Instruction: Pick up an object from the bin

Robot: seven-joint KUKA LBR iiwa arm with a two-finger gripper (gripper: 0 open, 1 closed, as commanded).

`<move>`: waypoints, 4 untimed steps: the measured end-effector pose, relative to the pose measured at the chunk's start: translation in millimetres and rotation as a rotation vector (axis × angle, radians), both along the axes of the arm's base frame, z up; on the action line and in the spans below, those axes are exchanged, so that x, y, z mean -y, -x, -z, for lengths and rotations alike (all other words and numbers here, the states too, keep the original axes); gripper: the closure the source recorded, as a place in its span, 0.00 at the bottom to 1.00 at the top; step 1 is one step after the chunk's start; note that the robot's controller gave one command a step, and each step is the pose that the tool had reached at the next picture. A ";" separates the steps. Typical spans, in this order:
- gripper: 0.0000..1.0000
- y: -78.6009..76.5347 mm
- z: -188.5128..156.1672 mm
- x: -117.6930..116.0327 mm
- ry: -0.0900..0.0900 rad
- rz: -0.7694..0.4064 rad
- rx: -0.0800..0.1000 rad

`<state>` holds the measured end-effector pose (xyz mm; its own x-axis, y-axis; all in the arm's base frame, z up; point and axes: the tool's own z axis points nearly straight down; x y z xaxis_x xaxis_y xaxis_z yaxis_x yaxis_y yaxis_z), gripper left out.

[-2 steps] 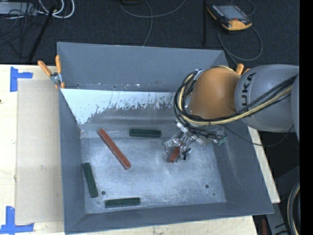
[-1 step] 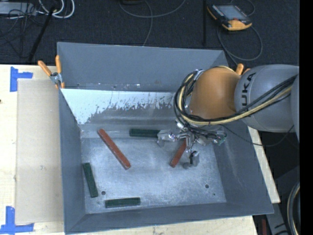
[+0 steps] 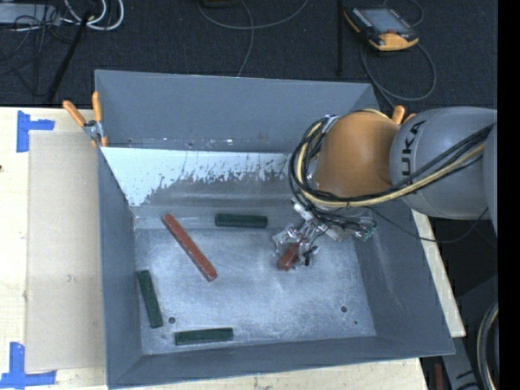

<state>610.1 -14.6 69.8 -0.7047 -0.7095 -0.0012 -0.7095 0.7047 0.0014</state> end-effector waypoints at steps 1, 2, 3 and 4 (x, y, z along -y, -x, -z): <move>1.00 1.6 0.2 41.3 0.001 0.026 0.000; 0.00 1.5 0.1 40.1 0.000 0.025 0.000; 1.00 1.4 0.0 40.1 0.000 0.026 0.001; 1.00 8.8 -142.2 35.8 0.002 0.025 0.010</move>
Offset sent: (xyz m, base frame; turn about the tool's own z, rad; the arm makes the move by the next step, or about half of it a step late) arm -0.0017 -0.0404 0.0002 0.0197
